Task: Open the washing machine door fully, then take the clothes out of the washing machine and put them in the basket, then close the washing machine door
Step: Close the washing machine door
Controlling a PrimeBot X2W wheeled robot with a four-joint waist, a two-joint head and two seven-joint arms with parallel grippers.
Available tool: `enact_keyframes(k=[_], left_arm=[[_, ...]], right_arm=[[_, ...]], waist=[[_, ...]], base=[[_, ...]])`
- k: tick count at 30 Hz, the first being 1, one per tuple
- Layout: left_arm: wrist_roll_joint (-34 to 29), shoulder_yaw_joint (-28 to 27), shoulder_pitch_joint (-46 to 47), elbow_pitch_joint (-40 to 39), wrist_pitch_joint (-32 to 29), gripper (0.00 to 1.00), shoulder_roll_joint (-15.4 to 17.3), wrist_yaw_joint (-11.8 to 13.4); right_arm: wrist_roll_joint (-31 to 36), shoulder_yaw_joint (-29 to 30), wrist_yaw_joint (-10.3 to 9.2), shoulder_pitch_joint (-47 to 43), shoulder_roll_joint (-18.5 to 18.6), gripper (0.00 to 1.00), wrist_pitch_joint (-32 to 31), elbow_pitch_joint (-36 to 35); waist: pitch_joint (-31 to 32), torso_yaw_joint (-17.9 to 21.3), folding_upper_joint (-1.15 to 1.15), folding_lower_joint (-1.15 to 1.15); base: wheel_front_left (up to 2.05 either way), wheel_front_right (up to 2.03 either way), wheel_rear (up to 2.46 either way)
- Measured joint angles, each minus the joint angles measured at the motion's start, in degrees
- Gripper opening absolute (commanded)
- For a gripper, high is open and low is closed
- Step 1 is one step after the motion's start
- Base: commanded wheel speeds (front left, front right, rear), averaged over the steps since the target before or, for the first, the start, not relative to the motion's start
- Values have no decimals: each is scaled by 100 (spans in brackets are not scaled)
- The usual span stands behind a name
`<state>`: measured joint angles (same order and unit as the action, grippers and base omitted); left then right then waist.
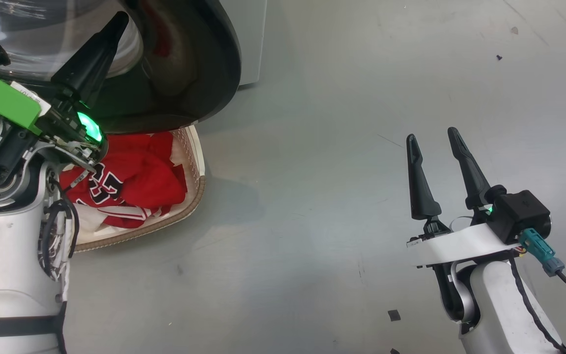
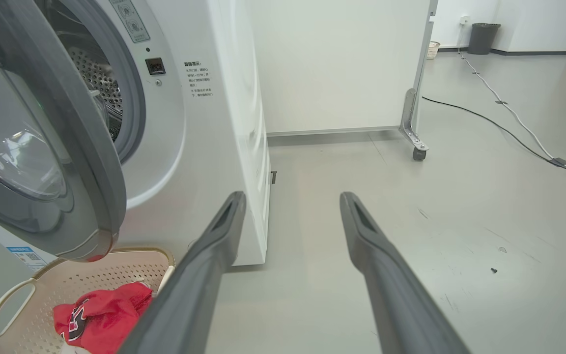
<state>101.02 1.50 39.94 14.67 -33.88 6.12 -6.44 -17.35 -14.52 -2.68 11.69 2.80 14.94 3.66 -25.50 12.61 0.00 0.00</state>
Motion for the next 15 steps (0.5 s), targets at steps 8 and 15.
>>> enact_keyframes(k=[8, 15], left_arm=[[0, -110, -245, 47, -9, 0, 1, -44], [2, -450, -767, -315, 76, 0, -22, -44]], right_arm=[[65, 81, 0, -1, -1, 100, 0, 57], [193, 151, 7, -14, -1, 100, 0, 196]], waist=[[98, -207, 0, 0], [287, -415, 0, 0]], base=[[0, 0, 0], [0, 0, 0]])
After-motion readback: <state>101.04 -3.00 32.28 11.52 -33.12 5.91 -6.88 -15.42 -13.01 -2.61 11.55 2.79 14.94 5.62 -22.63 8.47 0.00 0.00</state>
